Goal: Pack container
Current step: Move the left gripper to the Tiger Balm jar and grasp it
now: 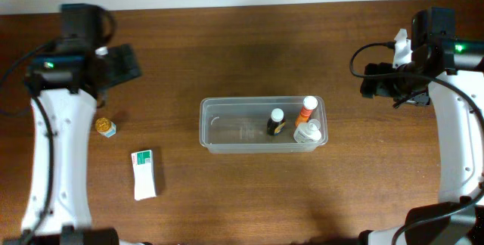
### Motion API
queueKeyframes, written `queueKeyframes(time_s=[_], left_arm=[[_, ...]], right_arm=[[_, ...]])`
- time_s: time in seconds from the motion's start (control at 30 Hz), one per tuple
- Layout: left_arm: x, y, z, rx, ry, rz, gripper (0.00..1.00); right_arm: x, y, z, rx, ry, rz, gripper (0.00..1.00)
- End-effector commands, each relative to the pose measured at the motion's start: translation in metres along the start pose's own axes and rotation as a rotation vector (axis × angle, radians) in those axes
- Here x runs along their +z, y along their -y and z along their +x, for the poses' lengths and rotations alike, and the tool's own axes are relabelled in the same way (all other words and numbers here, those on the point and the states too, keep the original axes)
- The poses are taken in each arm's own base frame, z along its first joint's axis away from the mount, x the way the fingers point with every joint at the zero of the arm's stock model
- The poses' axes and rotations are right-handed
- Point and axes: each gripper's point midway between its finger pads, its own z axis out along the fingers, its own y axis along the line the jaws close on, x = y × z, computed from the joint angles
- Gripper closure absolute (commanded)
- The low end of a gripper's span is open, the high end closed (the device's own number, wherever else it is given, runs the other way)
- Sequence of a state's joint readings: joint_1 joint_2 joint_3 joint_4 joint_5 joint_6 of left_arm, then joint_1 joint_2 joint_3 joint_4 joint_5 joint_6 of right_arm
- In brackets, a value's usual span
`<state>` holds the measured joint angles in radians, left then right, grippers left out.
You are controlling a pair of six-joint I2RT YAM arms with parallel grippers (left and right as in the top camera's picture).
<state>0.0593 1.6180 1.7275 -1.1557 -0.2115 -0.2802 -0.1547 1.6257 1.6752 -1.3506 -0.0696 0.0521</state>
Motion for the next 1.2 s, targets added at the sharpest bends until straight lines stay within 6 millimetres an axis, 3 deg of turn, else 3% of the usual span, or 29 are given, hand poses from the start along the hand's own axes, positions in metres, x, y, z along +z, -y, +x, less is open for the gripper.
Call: queueKeyframes(time_s=[0.0, 0.13, 0.23, 0.37, 0.6, 0.77, 0.97, 1.17], left_arm=[[0.045, -0.028, 0.018, -0.075, -0.146, -0.002, 0.01], [0.093, -0.062, 0.036, -0.153, -0.28, -0.053, 0.01], [0.123, -0.073, 0.051, -0.181, -0.367, -0.071, 0.01], [0.16, -0.074, 0.076, -0.179, -0.484, -0.087, 0.01], [0.202, -0.072, 0.112, -0.164, -0.624, -0.109, 0.01], [0.211, -0.072, 0.122, -0.16, -0.659, -0.115, 0.06], [0.209, -0.072, 0.123, -0.159, -0.667, -0.116, 0.47], [0.205, -0.073, 0.128, -0.156, -0.692, -0.12, 0.56]], right_arm=[[0.001, 0.0, 0.001, 0.007, -0.005, -0.004, 0.1], [0.001, 0.0, 0.001, 0.007, -0.005, -0.004, 0.1], [0.001, 0.0, 0.001, 0.007, -0.005, -0.004, 0.1], [0.001, 0.0, 0.001, 0.007, -0.005, -0.004, 0.1], [0.001, 0.0, 0.001, 0.007, -0.006, -0.004, 0.1], [0.001, 0.0, 0.001, 0.007, -0.005, -0.004, 0.1], [0.001, 0.0, 0.001, 0.007, -0.005, -0.004, 0.1], [0.001, 0.0, 0.001, 0.007, -0.005, -0.004, 0.1]])
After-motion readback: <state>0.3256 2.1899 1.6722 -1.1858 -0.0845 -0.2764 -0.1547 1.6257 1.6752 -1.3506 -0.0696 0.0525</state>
